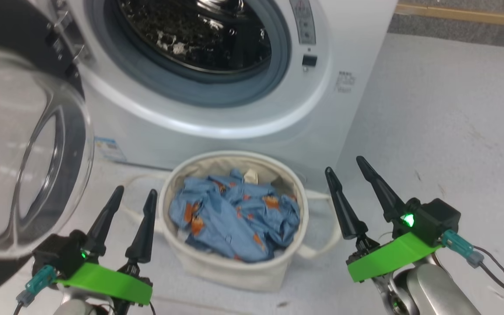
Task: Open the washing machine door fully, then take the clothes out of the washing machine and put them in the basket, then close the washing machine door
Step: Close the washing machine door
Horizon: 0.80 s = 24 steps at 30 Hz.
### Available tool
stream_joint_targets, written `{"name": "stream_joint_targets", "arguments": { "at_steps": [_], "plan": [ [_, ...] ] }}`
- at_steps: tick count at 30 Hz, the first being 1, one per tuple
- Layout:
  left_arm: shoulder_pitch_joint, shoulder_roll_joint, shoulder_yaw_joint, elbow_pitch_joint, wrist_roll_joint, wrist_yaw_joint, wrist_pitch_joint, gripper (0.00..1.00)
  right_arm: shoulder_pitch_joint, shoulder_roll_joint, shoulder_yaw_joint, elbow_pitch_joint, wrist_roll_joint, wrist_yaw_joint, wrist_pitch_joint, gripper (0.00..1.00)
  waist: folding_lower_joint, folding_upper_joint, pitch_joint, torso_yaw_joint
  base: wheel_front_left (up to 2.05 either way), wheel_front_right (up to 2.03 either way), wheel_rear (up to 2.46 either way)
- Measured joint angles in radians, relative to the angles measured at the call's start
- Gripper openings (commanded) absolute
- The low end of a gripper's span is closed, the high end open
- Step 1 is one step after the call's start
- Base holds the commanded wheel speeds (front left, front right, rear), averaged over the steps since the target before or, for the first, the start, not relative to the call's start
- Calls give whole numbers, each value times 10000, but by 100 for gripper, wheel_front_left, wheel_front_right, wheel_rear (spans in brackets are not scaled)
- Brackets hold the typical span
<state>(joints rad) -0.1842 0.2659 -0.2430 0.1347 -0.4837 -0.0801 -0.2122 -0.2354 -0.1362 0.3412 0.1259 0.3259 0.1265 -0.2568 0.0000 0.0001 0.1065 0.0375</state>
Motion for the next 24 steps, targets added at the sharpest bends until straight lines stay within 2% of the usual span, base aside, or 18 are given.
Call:
{"name": "stream_joint_targets", "arguments": {
  "at_steps": [10,19,24],
  "plan": [
    [37,6,-61,136,-136,8,82,100,14,-2,12,2,0,0,0,100,0,0,-1,27,-130,128,1],
    [64,15,-81,416,-278,92,215,100,116,-6,33,4,0,0,0,100,0,0,-69,122,-15,15,0],
    [60,-117,-67,472,-449,194,196,100,177,-40,17,23,2,0,0,100,0,0,-102,404,0,0,0]
  ]
}}
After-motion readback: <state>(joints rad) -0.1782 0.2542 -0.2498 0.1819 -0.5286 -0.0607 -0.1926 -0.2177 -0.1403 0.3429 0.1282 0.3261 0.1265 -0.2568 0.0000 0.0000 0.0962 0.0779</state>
